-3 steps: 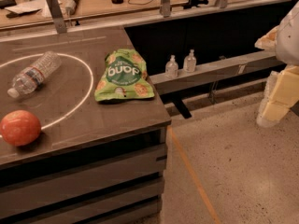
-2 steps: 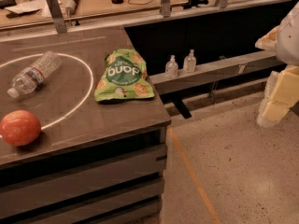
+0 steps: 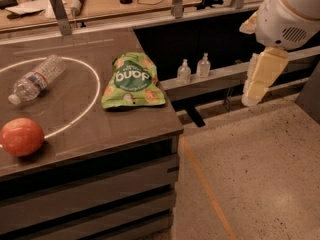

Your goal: Move green rice chip bag near apple

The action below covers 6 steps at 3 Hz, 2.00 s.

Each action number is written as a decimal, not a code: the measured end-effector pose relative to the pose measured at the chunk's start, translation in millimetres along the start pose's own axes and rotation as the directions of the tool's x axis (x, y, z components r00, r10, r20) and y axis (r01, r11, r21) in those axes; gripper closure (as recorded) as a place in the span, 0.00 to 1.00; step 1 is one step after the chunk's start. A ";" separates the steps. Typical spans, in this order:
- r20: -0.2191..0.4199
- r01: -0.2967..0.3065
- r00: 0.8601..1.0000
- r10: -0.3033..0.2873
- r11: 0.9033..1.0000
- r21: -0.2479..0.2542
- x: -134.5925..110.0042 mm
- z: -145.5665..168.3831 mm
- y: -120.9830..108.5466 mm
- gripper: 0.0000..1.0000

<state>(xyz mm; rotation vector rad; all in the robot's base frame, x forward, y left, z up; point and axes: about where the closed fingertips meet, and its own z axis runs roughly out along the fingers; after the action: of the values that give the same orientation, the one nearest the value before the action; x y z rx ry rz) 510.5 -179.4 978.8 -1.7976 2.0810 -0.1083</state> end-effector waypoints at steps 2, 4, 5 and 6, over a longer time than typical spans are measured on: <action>0.100 -0.079 0.992 0.078 0.997 0.007 -48.1 58.2 -58.0 0.00; 0.208 -0.199 0.955 0.210 0.977 -0.071 -98.2 112.9 -75.8 0.00; 0.241 -0.205 0.942 0.234 0.969 -0.138 -137.4 135.0 -68.3 0.00; 0.246 -0.196 0.940 0.238 0.964 -0.181 -165.7 143.5 -53.8 0.00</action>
Offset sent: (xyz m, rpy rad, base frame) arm 0.1292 0.0808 -0.0550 0.2288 0.0122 -0.1270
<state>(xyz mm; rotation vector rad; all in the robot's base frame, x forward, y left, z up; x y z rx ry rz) 626.4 -1.4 902.3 -1.5490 2.1199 0.3453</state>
